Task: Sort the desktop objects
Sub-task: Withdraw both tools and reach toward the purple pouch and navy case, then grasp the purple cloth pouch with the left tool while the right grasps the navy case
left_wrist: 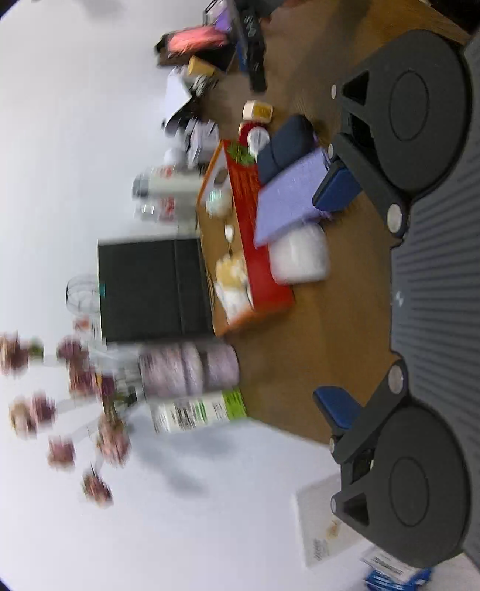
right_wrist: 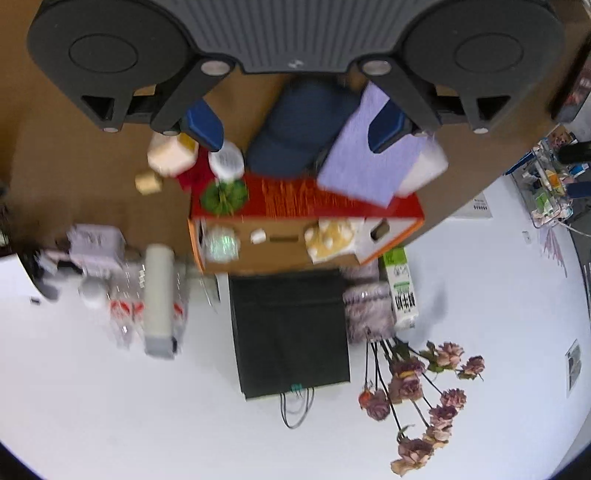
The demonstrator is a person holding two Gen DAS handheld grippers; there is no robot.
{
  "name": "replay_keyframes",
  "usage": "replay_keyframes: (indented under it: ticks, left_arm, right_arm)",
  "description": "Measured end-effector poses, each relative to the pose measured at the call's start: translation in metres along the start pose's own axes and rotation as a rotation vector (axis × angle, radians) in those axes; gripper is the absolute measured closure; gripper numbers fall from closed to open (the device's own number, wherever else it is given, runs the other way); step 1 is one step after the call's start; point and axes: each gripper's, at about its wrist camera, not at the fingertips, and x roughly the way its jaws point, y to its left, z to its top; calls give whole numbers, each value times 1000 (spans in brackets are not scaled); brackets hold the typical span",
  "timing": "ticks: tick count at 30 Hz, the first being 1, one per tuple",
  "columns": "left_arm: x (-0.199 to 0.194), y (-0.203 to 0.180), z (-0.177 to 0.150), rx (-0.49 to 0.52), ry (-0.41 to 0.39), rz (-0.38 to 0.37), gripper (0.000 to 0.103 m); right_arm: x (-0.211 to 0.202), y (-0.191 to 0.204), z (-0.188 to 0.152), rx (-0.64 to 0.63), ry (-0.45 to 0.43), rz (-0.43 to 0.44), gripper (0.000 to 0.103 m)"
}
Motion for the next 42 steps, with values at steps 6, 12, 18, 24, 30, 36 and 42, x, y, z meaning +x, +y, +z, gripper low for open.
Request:
replay_keyframes:
  ticks: [6, 12, 18, 24, 30, 36, 42]
  left_arm:
    - [-4, 58, -24, -249, 51, -10, 0]
    - [29, 80, -28, -256, 91, -24, 0]
    - [61, 97, -11, -280, 104, -19, 0]
    - [57, 84, 30, -233, 25, -6, 0]
    - [78, 12, 34, -216, 47, -50, 0]
    - [134, -59, 22, -144, 145, -122, 0]
    - [179, -93, 14, -207, 352, -173, 56]
  right_arm:
    - [-8, -9, -12, 70, 4, -4, 18]
    - [-7, -8, -12, 63, 3, 0, 18]
    - [1, -10, -17, 75, 21, -8, 18]
    - [4, -12, -17, 83, 23, -14, 18]
    - [19, -10, -23, 81, 64, -4, 18]
    - [28, -3, -26, 41, 84, -11, 18]
    - [68, -1, -3, 61, 93, -7, 19]
